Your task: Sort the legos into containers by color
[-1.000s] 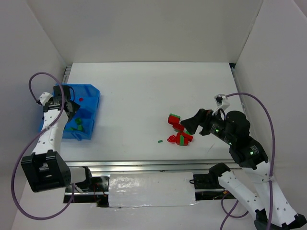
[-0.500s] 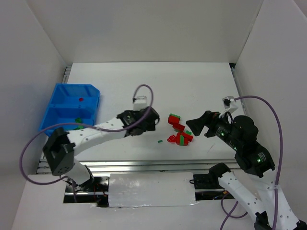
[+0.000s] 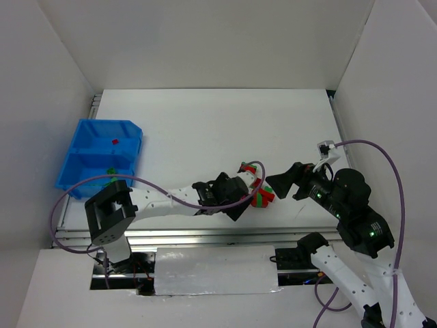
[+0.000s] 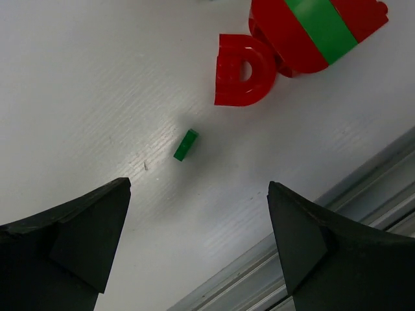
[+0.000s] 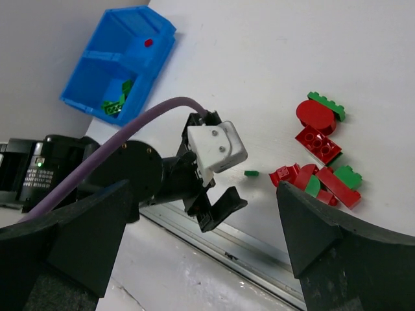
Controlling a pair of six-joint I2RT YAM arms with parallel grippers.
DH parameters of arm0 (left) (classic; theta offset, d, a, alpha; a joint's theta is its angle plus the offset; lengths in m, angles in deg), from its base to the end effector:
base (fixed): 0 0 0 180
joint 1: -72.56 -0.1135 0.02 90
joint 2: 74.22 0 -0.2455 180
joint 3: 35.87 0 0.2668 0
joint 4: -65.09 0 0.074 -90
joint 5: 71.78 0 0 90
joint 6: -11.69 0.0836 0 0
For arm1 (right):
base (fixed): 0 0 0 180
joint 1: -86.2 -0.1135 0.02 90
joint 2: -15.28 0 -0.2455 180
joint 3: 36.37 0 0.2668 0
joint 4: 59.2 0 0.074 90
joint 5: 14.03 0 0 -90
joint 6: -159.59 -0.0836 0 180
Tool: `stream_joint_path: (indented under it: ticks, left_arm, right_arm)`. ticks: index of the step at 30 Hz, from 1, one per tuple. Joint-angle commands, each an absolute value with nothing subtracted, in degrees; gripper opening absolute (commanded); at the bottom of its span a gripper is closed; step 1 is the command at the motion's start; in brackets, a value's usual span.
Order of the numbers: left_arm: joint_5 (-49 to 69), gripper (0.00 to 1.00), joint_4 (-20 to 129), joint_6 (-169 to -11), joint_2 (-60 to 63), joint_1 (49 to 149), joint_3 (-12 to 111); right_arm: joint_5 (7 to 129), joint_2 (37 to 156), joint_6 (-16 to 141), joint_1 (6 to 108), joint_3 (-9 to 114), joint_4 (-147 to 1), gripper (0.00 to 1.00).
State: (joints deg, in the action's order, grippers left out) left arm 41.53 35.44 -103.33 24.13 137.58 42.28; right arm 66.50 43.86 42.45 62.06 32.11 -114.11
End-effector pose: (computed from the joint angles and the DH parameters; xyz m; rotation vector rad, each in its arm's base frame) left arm 0.2003 -0.3516 0.1490 0.6395 2.2766 -0.2657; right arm 0.1406 0.0781 0.3616 -0.0708 1.8994 0.7714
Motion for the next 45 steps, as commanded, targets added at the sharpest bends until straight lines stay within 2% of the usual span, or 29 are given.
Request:
stream_joint_path:
  ticks: [1, 7, 15, 20, 22, 27, 28, 30, 33, 34, 37, 43, 45]
  left_arm:
    - [32.9, 0.99, 43.7, -88.7, 21.1, 133.8, 41.5]
    - [22.1, 0.97, 40.8, -85.5, 26.3, 129.3, 44.5]
    - [17.4, 0.78, 40.8, -83.1, 30.2, 127.3, 46.0]
    - [16.2, 0.77, 40.7, -83.5, 32.2, 127.1, 44.9]
    - [16.4, 0.71, 41.1, -83.8, 33.1, 127.1, 44.2]
    - [16.8, 0.66, 41.3, -84.4, 34.6, 127.0, 43.8]
    - [16.4, 0.6, 41.5, -84.6, 34.9, 127.0, 43.6]
    - [16.1, 0.56, 42.1, -84.8, 35.0, 127.0, 43.3]
    - [15.7, 0.33, 42.4, -85.3, 35.0, 127.0, 42.9]
    - [16.2, 0.19, 42.2, -85.6, 34.9, 127.0, 42.9]
    - [18.2, 0.0, 39.8, -86.4, 33.5, 127.0, 42.6]
    - [25.0, 0.0, 35.4, -88.8, 28.8, 124.3, 42.5]
    - [31.5, 0.0, 34.0, -90.9, 27.3, 122.3, 43.5]
  right_arm:
    - [64.6, 44.0, 43.6, 61.7, 32.3, -112.9, 1.0]
    - [64.7, 43.7, 43.6, 61.6, 31.8, -112.8, 1.0]
    - [64.2, 44.3, 43.6, 61.7, 31.7, -112.6, 1.0]
    - [66.0, 44.0, 43.8, 61.7, 33.0, -113.4, 1.0]
    - [65.9, 44.0, 43.6, 61.7, 33.1, -113.2, 0.99]
    - [65.8, 44.2, 43.3, 61.7, 32.7, -112.8, 1.0]
    - [66.0, 44.2, 43.3, 61.7, 32.7, -113.0, 1.0]
    - [66.2, 44.1, 43.4, 61.7, 32.9, -113.1, 1.0]
    - [66.6, 44.1, 43.4, 61.7, 33.1, -113.1, 1.0]
    - [66.6, 44.1, 43.4, 61.7, 33.2, -113.1, 1.0]
    - [66.7, 44.4, 43.3, 61.7, 33.3, -113.2, 1.0]
    - [66.5, 44.4, 43.2, 61.7, 32.4, -112.5, 1.0]
    - [66.5, 44.5, 43.3, 61.7, 32.4, -112.5, 0.99]
